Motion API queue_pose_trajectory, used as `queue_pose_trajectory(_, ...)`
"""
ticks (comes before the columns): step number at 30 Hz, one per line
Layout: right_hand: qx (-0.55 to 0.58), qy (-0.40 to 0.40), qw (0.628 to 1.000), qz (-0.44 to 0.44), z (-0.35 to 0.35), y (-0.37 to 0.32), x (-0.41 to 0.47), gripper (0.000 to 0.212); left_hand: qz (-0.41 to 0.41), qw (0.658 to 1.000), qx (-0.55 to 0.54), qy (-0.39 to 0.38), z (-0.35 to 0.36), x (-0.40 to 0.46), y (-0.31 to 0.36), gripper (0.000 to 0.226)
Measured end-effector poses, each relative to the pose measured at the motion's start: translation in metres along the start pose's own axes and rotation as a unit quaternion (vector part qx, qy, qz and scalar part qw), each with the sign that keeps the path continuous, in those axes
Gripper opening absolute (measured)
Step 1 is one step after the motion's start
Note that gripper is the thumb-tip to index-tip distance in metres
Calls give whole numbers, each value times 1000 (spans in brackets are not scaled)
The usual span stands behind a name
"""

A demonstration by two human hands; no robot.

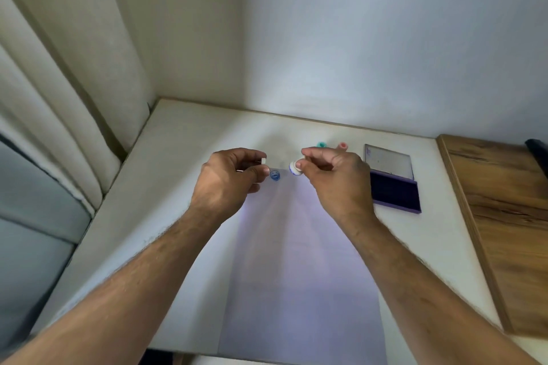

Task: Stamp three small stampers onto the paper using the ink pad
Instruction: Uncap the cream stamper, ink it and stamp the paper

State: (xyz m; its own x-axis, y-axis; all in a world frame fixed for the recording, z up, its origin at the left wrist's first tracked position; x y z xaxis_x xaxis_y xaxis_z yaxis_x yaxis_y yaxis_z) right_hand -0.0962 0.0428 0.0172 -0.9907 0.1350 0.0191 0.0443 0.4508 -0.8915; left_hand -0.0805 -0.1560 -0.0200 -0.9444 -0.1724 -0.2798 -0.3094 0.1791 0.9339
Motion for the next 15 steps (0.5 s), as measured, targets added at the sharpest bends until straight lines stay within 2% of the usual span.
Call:
queue_pose_trajectory(6, -41, 11, 997, -66, 13, -6, -1, 24, -4, 999, 35, -14, -1, -3, -1, 15)
queue_pose_trajectory(15, -128, -7, 990, -54, 25, 13, -4, 27, 2, 988, 149, -48, 3, -7, -2, 19)
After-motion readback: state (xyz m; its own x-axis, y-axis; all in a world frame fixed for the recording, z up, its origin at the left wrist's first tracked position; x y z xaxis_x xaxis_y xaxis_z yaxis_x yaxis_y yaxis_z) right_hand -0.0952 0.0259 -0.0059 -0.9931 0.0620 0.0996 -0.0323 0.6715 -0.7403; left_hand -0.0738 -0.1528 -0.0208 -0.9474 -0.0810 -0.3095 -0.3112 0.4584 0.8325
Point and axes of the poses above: each hand's wrist, its own x-axis towards the middle knuckle, its own z-axis out of the palm, y = z × x, the point moved 6 cm from there along x, towards the middle knuckle, and after that the axes turned 3 degrees about x, right-handed, at the moved point
